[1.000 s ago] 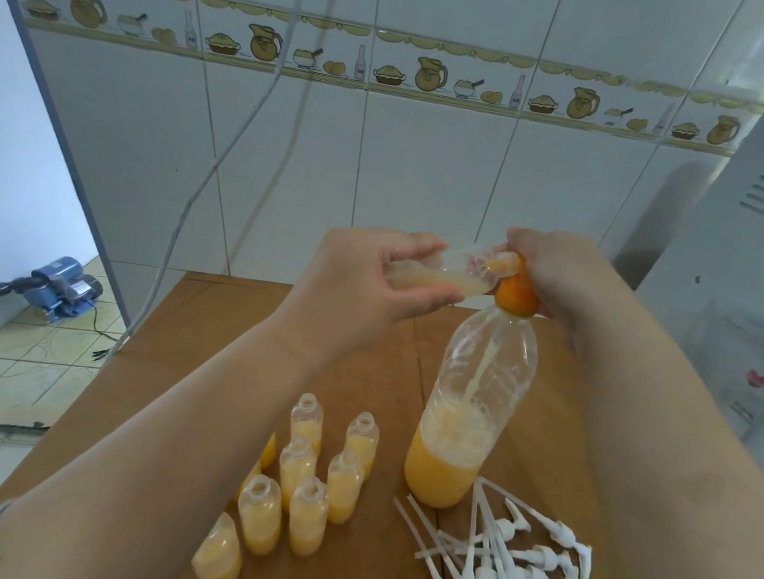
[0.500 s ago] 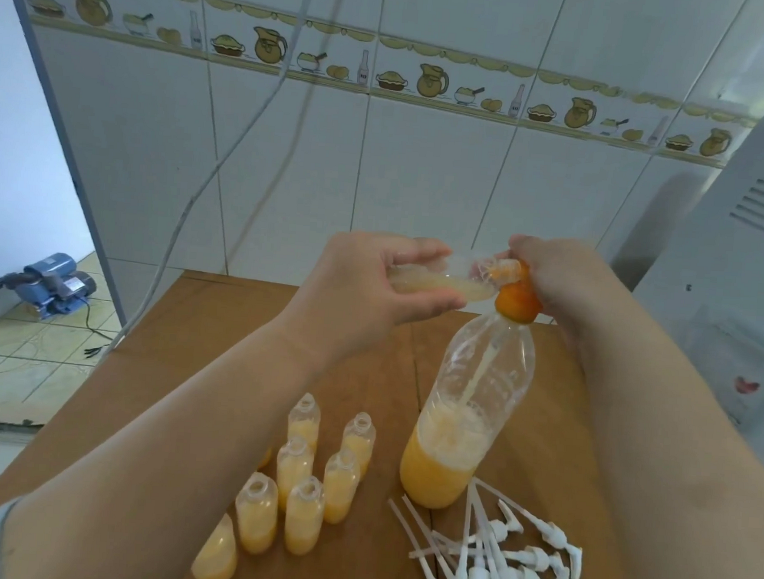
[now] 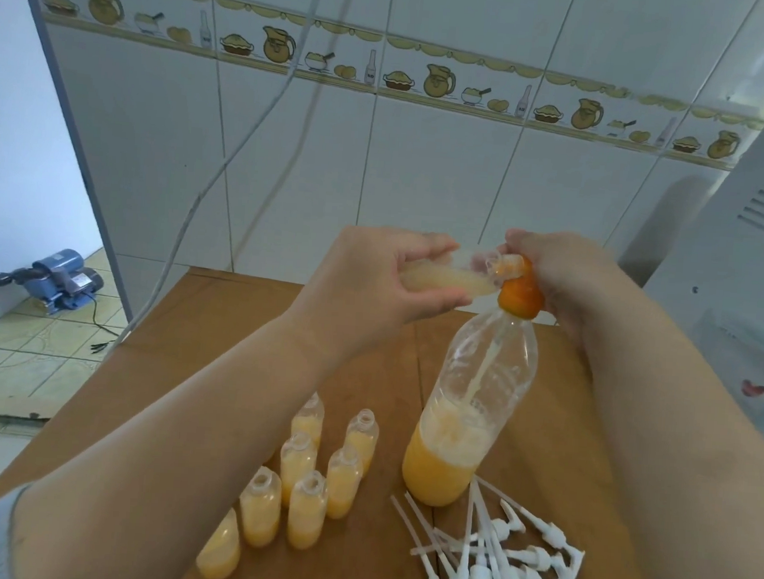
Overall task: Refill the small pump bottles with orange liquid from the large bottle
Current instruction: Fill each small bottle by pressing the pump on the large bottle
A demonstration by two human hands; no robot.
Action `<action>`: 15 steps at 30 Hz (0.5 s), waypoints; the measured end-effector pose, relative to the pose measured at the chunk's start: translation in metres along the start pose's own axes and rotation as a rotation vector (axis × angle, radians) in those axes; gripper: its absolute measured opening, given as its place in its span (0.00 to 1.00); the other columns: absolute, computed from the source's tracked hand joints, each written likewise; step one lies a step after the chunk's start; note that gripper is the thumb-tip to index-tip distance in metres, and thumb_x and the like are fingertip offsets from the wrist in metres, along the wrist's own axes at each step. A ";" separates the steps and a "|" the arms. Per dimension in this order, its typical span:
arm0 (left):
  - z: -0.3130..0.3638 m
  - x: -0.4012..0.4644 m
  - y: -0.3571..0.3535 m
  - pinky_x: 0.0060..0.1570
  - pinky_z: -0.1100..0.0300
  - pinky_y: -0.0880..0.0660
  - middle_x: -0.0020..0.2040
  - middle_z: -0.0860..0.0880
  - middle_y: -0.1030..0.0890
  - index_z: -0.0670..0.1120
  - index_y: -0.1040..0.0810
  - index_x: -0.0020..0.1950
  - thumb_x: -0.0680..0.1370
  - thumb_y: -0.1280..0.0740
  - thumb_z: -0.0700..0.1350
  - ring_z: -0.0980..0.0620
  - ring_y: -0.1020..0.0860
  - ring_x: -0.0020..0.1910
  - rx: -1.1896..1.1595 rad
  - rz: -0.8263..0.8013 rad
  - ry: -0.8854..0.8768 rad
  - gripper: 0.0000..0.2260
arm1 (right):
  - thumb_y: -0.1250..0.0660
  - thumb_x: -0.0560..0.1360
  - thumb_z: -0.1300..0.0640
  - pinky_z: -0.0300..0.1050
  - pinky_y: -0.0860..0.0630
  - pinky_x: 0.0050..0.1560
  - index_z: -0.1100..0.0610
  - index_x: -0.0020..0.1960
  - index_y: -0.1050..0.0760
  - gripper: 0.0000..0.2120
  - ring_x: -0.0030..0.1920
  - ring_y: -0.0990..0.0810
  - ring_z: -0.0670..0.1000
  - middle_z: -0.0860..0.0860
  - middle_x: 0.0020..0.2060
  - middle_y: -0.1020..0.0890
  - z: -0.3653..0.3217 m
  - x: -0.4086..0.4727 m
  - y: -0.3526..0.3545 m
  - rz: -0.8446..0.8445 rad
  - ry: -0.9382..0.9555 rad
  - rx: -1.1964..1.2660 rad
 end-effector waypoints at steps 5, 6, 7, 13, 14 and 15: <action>0.010 0.002 0.008 0.55 0.68 0.26 0.54 0.54 0.18 0.48 0.22 0.62 0.68 0.25 0.53 0.64 0.24 0.52 0.014 0.019 -0.051 0.25 | 0.45 0.81 0.50 0.45 0.28 0.49 0.54 0.41 0.21 0.17 0.38 0.24 0.47 0.49 0.36 0.21 -0.001 -0.003 0.006 -0.002 0.019 0.045; 0.008 0.001 0.005 0.54 0.68 0.26 0.54 0.55 0.18 0.48 0.22 0.62 0.68 0.25 0.54 0.64 0.23 0.51 0.010 0.012 -0.044 0.25 | 0.46 0.81 0.50 0.43 0.28 0.47 0.54 0.42 0.20 0.19 0.38 0.25 0.46 0.49 0.36 0.20 0.000 -0.002 0.006 0.015 0.009 0.018; 0.005 0.000 0.002 0.54 0.67 0.25 0.53 0.55 0.18 0.48 0.22 0.62 0.68 0.25 0.54 0.63 0.23 0.50 0.006 0.009 -0.033 0.25 | 0.47 0.82 0.51 0.41 0.28 0.45 0.55 0.43 0.19 0.20 0.37 0.25 0.46 0.49 0.38 0.19 0.000 0.000 0.004 0.022 0.000 0.018; -0.004 -0.004 -0.002 0.57 0.64 0.25 0.55 0.53 0.18 0.48 0.22 0.63 0.68 0.25 0.53 0.62 0.22 0.52 -0.008 0.011 0.013 0.25 | 0.46 0.82 0.51 0.40 0.28 0.42 0.55 0.43 0.19 0.20 0.36 0.25 0.46 0.50 0.35 0.20 0.003 0.000 -0.006 -0.021 -0.033 0.011; -0.001 -0.003 0.000 0.56 0.65 0.26 0.55 0.54 0.19 0.48 0.22 0.63 0.68 0.25 0.53 0.63 0.23 0.52 -0.004 0.015 0.003 0.25 | 0.45 0.81 0.51 0.43 0.27 0.46 0.54 0.41 0.19 0.19 0.37 0.24 0.48 0.51 0.36 0.19 0.002 -0.001 -0.004 -0.025 -0.024 0.033; 0.002 -0.002 0.002 0.56 0.67 0.26 0.54 0.55 0.19 0.48 0.22 0.63 0.68 0.25 0.53 0.63 0.23 0.52 -0.002 0.020 -0.009 0.25 | 0.44 0.81 0.51 0.45 0.27 0.49 0.54 0.39 0.21 0.18 0.39 0.23 0.49 0.51 0.36 0.19 0.001 -0.002 -0.001 -0.026 -0.011 0.062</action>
Point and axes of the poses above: each hand's wrist, its own x-axis towards the middle knuckle, its own y-axis out of the back of the hand, z = x × y, the point moved 8 cm from there along x, towards the middle knuckle
